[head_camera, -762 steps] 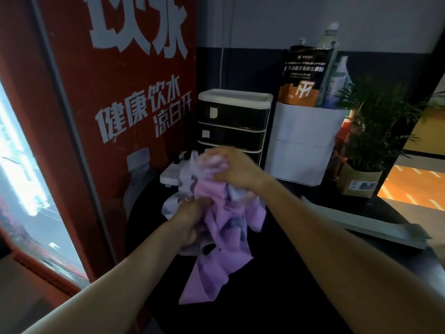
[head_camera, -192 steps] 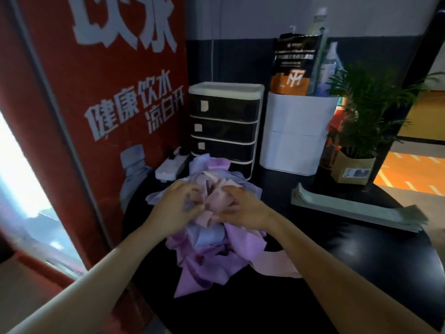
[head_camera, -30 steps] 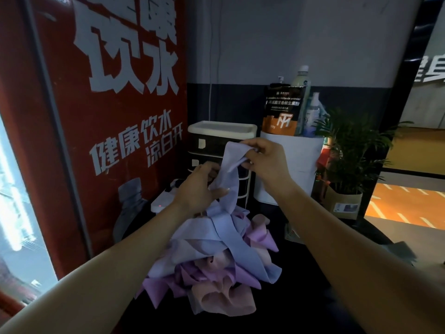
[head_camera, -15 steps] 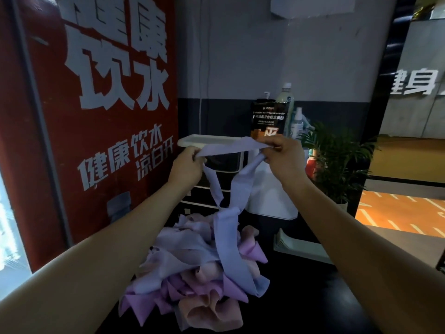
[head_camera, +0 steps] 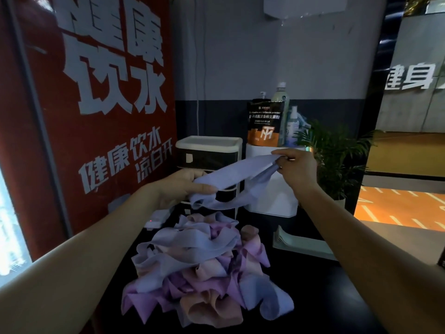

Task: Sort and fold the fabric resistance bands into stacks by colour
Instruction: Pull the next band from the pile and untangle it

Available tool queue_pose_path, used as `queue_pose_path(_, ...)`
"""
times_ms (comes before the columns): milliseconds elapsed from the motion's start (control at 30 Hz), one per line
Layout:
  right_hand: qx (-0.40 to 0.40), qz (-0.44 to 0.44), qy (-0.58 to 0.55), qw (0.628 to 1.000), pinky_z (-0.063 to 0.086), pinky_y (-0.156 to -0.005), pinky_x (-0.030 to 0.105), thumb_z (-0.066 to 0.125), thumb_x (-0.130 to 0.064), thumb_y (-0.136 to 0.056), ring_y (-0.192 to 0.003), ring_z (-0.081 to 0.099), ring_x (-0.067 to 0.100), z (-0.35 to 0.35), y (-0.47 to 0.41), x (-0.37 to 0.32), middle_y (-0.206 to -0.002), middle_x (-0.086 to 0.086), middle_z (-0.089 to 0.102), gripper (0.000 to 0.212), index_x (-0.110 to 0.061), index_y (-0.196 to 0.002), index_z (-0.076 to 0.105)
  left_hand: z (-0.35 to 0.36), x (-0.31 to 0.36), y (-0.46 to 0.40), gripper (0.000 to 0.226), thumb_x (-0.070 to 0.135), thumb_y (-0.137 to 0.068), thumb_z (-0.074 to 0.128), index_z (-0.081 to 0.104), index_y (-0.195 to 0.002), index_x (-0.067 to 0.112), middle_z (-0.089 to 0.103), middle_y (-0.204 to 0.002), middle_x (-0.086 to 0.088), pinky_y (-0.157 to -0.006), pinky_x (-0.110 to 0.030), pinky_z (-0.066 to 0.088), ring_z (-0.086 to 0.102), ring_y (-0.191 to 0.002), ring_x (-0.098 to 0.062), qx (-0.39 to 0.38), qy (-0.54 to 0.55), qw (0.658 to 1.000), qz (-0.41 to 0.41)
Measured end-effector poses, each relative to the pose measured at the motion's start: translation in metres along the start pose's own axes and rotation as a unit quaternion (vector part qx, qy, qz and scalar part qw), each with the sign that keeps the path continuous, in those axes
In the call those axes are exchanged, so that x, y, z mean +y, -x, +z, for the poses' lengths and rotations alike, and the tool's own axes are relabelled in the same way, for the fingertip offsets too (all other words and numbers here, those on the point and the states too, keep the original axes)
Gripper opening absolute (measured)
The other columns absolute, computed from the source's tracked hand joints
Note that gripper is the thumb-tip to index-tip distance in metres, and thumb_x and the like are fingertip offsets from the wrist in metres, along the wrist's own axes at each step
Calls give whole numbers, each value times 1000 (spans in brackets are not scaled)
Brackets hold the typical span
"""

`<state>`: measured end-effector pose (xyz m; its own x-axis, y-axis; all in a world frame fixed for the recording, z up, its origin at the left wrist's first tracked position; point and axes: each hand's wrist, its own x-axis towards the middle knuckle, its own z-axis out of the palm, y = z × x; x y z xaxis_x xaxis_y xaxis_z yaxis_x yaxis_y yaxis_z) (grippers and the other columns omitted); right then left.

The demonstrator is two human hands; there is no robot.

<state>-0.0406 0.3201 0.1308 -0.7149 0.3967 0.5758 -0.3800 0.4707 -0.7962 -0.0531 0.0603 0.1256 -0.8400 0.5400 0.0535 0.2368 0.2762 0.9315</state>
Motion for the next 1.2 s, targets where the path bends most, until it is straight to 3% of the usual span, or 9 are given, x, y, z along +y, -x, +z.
queue_pose_path(67,-1,-1,6,1000,52,-90,38,50,2,-90,-86,58,17,-3,4,1,-104,13,69,26,-5,-101,72,5,-3,-1,17,20,-78,73,65,-90,13,69,-79,0,-65,-25,51,63,-72,-14,13,19,1000,9)
queue_pose_path(133,-15,0,20,1000,51,-88,33,50,4,-89,-87,57,16,-7,9,4,-106,14,69,27,-3,-102,71,7,-7,-3,16,16,-90,56,64,-101,7,68,-88,-5,-68,-25,52,62,-78,-17,51,54,997,22)
queue_pose_path(433,-212,11,81,974,49,-86,31,69,-3,-81,-87,59,15,-16,44,22,-99,13,68,24,-4,-105,70,31,-1,-6,18,20,-95,49,62,-84,14,62,-73,3,-63,-19,47,56,-65,-7,117,86,983,115)
queue_pose_path(567,-331,-1,47,943,48,-80,14,72,-8,-79,-90,58,12,-20,58,0,-101,4,64,36,-12,-114,64,49,5,-11,18,21,-94,50,62,-83,14,64,-72,5,-67,-21,49,58,-67,-5,140,102,977,128)
queue_pose_path(700,-292,-10,-42,955,48,-83,26,59,-28,-89,-87,59,12,-12,61,-33,-88,-1,66,7,-24,-89,65,65,9,-16,15,24,-94,51,63,-86,19,63,-86,-1,-77,-30,46,55,-84,-16,136,57,979,142)
queue_pose_path(833,-220,-60,27,973,52,-87,47,56,-17,-93,-88,64,29,-2,56,-36,-90,14,67,17,-5,-91,68,75,14,-16,18,27,-96,47,61,-85,24,64,-85,1,-80,-37,48,58,-85,-16,147,36,977,149)
queue_pose_path(933,-168,-58,54,983,52,-84,52,50,-14,-95,-88,63,33,-2,50,-30,-90,17,67,23,-1,-90,68,82,16,-11,5,23,-92,55,57,-96,21,66,-91,3,-74,-28,52,63,-86,-12,105,68,985,122)
queue_pose_path(1067,-111,-30,47,992,52,-78,56,47,-17,-97,-78,59,35,-7,43,-29,-80,24,61,33,8,-81,61,96,5,-7,32,10,-81,69,59,-111,13,65,-113,-6,-89,-32,53,62,-104,-19,26,-16,997,71)
queue_pose_path(1200,-46,24,-11,999,50,-80,62,46,-14,-96,-88,60,43,-24,33,-27,-92,33,61,31,12,-85,60,104,-22,-10,19,-1,-80,69,66,-98,5,69,-93,-7,-77,-22,53,64,-83,-14,18,-30,998,57)
